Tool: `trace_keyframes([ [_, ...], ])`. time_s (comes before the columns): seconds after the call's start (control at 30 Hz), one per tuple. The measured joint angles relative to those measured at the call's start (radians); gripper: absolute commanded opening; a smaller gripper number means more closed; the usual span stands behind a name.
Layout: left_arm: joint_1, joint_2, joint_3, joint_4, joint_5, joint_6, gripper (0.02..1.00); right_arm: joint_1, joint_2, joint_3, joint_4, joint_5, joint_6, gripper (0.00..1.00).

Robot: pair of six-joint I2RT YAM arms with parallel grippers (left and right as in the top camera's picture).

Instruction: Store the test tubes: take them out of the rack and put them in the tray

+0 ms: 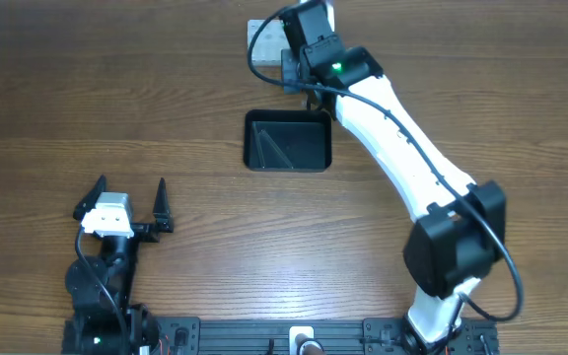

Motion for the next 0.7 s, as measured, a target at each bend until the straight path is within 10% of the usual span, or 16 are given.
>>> trace_keyframes([
  [0.7,0.0,0.0,0.0,0.0,0.0,0.0,1.0,-0.023,0.182,-0.004,-0.119,-0.172,0.036,0.165],
])
